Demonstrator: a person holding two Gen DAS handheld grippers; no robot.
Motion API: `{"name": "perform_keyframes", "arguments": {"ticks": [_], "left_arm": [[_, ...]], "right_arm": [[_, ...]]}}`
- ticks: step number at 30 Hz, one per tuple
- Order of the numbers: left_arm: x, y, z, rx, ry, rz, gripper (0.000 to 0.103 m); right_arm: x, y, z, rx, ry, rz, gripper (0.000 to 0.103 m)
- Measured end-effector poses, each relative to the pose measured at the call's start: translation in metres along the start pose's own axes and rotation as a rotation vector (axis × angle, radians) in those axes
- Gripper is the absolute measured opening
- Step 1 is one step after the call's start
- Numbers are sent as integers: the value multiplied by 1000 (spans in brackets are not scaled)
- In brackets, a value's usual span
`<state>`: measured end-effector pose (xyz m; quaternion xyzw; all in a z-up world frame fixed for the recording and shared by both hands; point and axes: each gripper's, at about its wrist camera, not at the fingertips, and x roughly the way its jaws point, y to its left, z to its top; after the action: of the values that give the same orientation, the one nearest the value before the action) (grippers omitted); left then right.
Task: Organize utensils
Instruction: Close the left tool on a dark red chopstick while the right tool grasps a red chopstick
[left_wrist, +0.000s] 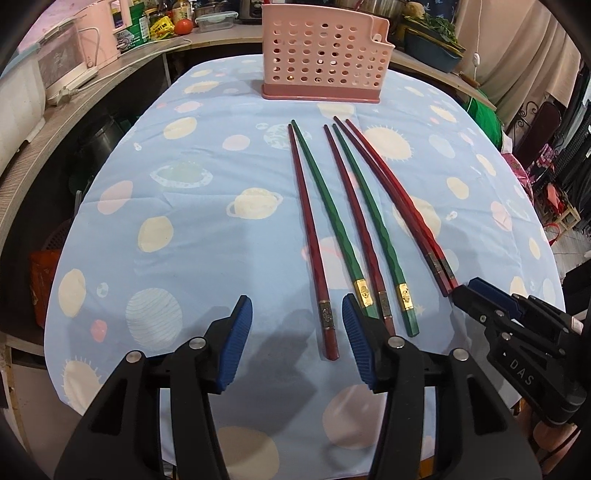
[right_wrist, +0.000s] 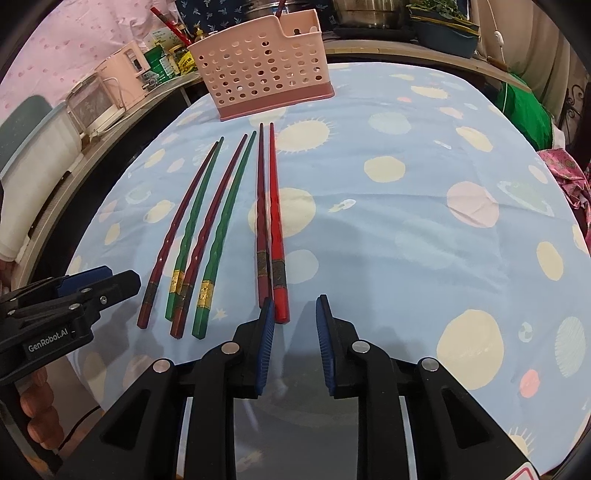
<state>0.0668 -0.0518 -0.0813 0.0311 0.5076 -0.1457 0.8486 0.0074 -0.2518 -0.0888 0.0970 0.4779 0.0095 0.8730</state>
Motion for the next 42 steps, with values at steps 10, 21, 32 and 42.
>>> {"name": "perform_keyframes", "arguments": {"ticks": [10,21,32,42], "left_arm": [[12,1,-3,-7,32,-1,48],[18,0,-5,3,29,16,48],[15,1,-7,4,28,-13,15],[13,4,-7,-20,42,-47,7]], "right_arm": [[2,0,3,-10,-4,-13,20],[8,7,10,-26,-8,-14,20],[11,8,13,-28,-8,-9,9],[0,4,13,-15,-28,2,8]]}}
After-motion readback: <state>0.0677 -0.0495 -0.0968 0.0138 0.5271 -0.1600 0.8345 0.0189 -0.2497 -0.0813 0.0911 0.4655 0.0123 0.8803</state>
